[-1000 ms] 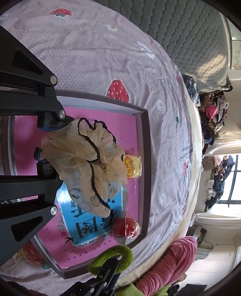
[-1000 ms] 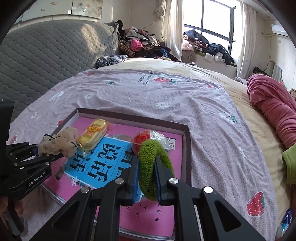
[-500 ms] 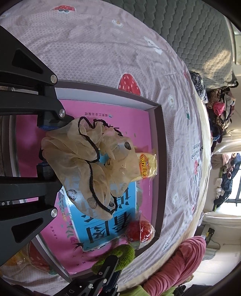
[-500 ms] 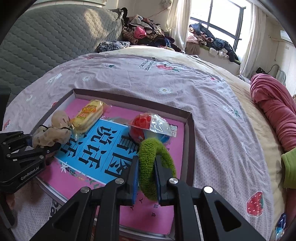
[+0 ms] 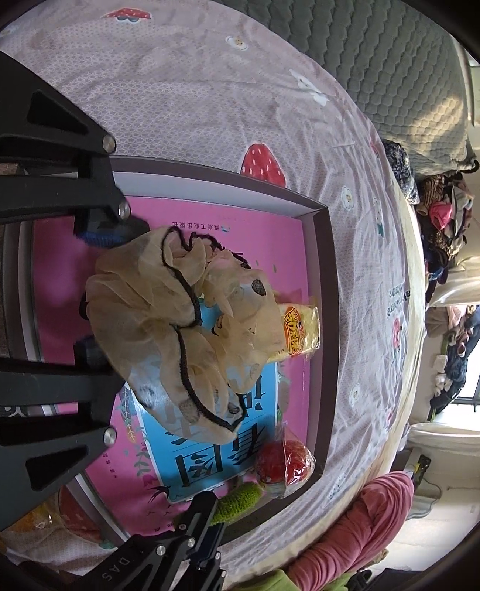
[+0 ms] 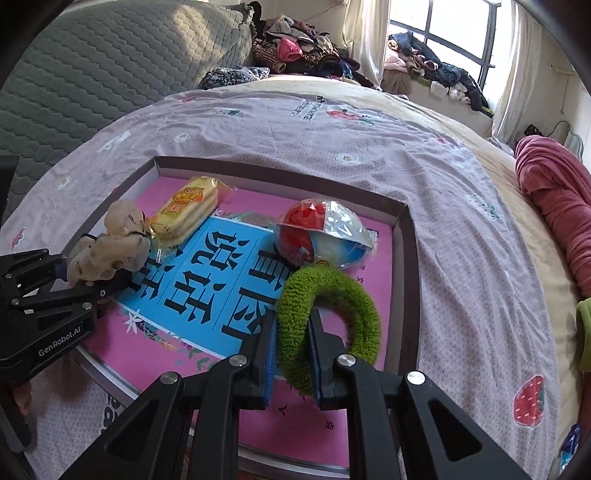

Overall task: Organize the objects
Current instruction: 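Lower the scrunchie and green ring onto the book and open both grippers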

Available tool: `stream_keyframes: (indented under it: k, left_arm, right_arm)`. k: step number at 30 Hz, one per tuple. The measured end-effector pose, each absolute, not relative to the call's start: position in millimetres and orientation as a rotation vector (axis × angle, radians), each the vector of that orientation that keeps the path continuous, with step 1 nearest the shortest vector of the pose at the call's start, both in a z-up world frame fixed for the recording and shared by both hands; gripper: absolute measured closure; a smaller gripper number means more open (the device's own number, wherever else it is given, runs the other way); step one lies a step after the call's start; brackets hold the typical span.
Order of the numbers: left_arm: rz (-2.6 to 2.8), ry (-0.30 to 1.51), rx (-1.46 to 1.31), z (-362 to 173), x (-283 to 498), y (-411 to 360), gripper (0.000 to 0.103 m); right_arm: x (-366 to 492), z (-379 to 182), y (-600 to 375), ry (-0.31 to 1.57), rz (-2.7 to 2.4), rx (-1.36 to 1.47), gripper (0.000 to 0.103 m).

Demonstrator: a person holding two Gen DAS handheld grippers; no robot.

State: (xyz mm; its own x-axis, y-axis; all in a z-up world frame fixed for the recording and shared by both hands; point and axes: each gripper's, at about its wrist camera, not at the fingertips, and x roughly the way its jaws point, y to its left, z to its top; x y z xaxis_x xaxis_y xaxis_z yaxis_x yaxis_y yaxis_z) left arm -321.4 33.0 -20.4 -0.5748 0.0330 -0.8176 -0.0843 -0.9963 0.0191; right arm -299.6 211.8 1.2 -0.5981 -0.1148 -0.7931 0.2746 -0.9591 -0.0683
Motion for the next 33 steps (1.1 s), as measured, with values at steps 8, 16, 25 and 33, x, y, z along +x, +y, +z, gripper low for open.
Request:
stream_keyframes:
  k: [8, 16, 25, 33]
  left_arm:
    - [2.731, 0.138, -1.441, -19.9, -321.2, 35.2, 0.036]
    - [2.735, 0.182, -1.459, -16.2, -321.0, 33.2, 0.025]
    - [2.667, 0.138, -1.421, -4.8, -315.6, 35.5, 0.019]
    - [2.705, 0.078, -1.360, 15.6, -307.7, 27.8, 0.016]
  right_arm:
    - [-301.2, -1.7, 212.3, 0.228, -2.573, 1.310, 0.084]
    - [-296.8, 3.4, 210.9, 0.231, -2.581, 1.299, 0.059]
    - [-290.7, 18.8, 213.7, 0.217, -2.619, 1.244, 0.046]
    - [-281.4, 41.3, 218.3, 0.153, -2.663, 1.160, 0.036]
